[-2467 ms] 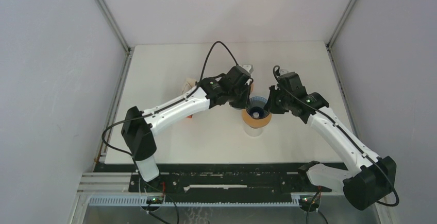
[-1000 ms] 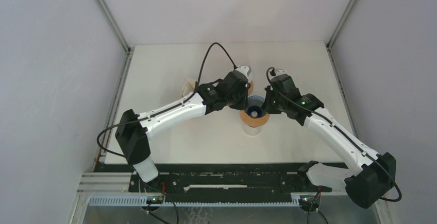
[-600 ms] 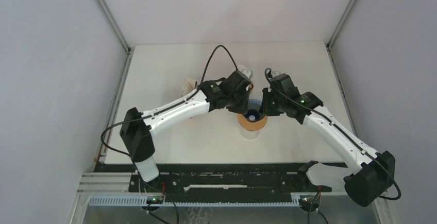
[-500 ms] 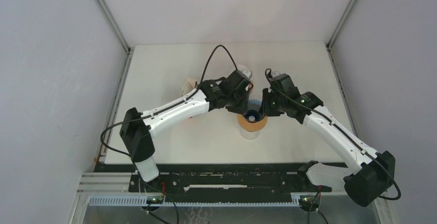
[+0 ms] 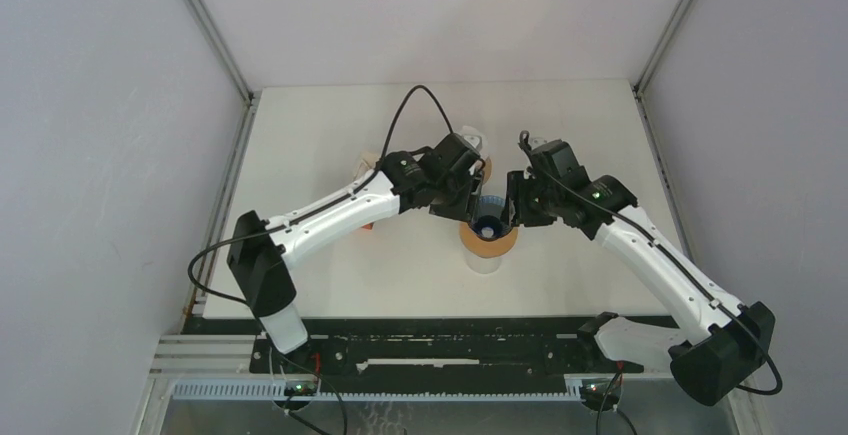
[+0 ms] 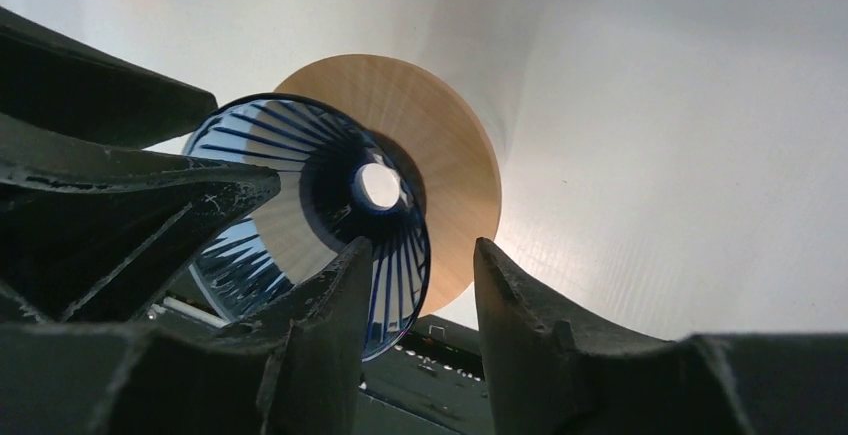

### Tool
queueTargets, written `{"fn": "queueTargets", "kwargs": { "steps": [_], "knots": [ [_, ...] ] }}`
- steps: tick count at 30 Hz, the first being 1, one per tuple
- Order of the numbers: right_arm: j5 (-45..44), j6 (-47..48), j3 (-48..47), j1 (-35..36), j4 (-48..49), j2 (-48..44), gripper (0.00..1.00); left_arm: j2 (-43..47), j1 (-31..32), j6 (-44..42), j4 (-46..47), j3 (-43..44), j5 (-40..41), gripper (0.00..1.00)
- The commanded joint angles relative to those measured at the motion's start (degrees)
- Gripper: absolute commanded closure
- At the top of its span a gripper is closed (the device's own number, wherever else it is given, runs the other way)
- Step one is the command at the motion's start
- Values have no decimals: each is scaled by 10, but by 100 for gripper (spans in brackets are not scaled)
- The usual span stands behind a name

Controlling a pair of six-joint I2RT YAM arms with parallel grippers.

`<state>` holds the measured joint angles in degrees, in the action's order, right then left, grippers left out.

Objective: Place the coffee filter in the dripper
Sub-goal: Press the coffee dripper onto the connecting ring.

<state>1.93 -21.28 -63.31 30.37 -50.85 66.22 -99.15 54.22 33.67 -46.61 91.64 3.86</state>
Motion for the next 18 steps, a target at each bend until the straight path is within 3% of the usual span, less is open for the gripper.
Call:
{"fn": "queueTargets", "kwargs": {
  "steps": [1, 7, 13, 18],
  "knots": [
    [17, 11, -33, -2, 4, -27, 49, 49, -3, 6, -3, 21, -4, 46],
    [19, 14, -34, -2, -3, -21, 50, 61, -3, 12, -2, 4, -31, 47],
    [13, 15, -25, 0, -3, -14, 55, 55, -2, 17, 8, -10, -49, 63],
    [7, 15, 3, 2, 5, -10, 64, 44, 1, 16, 8, -29, -48, 70]
  ]
}}
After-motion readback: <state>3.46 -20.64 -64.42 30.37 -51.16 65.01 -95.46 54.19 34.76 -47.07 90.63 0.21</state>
